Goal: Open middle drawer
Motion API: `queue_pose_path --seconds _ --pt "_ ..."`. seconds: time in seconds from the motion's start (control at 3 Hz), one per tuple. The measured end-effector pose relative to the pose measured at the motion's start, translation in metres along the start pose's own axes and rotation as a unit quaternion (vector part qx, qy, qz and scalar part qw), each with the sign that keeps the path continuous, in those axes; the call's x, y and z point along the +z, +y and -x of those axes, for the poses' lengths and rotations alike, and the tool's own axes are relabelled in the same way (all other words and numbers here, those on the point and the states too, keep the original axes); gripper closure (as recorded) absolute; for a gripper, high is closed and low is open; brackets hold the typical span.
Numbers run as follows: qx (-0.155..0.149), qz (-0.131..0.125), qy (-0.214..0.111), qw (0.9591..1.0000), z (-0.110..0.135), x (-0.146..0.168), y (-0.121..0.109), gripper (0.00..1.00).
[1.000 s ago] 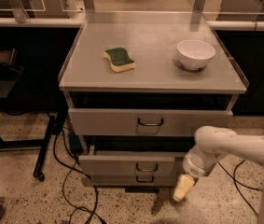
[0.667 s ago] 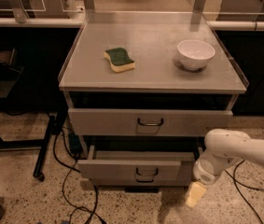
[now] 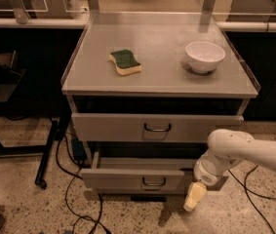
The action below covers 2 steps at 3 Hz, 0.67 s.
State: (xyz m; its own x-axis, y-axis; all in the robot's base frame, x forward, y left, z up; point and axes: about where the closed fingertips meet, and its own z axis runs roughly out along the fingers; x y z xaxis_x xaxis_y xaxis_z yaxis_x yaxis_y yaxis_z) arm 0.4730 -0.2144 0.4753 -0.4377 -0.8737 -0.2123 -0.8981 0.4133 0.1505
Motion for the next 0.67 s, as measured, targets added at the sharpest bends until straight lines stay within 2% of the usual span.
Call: queue_pose_path --seconds 0.33,0.67 --pt "-0.024 -0.010 -0.019 0.9995 0.037 0.008 -0.014 0.00" --pt "-0.042 -0.003 -0.010 0.9991 0.062 0.036 -0.020 0.00"
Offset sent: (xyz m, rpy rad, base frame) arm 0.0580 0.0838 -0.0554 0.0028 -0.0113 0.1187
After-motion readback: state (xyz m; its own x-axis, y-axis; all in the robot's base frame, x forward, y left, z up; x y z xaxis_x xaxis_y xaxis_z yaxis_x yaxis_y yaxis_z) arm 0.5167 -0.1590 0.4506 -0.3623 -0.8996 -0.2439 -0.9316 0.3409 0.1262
